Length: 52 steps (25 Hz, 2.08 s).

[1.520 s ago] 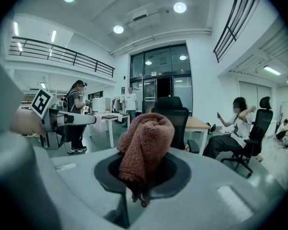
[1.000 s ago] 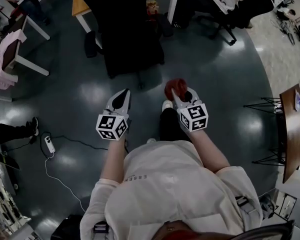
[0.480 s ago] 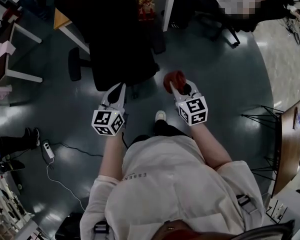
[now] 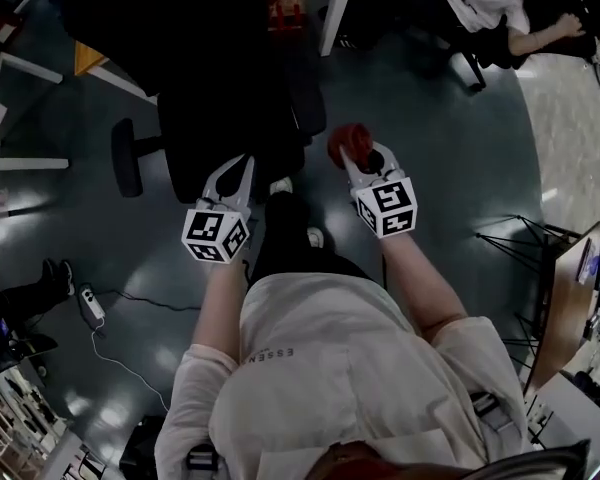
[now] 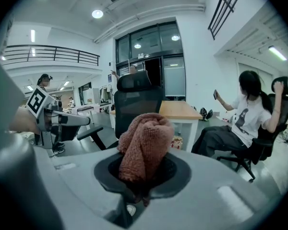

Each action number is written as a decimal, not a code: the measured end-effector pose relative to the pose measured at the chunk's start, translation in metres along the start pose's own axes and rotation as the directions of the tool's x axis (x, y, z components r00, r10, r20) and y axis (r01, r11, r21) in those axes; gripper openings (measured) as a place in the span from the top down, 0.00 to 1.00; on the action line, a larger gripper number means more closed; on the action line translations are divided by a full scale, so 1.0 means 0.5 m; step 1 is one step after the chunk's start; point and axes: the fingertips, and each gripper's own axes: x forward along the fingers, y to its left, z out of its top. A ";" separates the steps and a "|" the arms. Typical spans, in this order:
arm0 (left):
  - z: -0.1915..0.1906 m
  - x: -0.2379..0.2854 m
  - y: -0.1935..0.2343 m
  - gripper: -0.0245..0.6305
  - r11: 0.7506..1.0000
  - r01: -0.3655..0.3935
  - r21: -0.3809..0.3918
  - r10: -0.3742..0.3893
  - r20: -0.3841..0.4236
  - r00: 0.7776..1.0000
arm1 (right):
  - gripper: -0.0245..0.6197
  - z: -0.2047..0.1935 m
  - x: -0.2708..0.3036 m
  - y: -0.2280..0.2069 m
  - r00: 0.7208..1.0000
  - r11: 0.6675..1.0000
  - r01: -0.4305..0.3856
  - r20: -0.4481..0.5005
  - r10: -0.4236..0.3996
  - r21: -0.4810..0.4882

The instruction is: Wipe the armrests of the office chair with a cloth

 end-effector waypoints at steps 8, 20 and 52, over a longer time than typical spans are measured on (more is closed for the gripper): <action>0.022 0.208 0.136 0.94 0.998 0.041 -0.053 -0.045 -0.075 0.996 | 0.88 0.042 0.216 -0.098 0.994 0.999 0.036 -0.103 -0.039 -0.036; -0.035 0.416 0.276 0.94 0.987 0.093 -0.128 -0.112 -0.154 0.982 | 0.88 0.017 0.546 -0.189 0.972 0.986 0.085 -0.207 -0.113 -0.140; -0.190 0.303 0.139 0.94 0.979 0.053 -0.194 -0.091 -0.194 0.977 | 0.88 -0.139 0.432 0.022 0.952 0.970 -0.177 -0.277 0.126 -0.168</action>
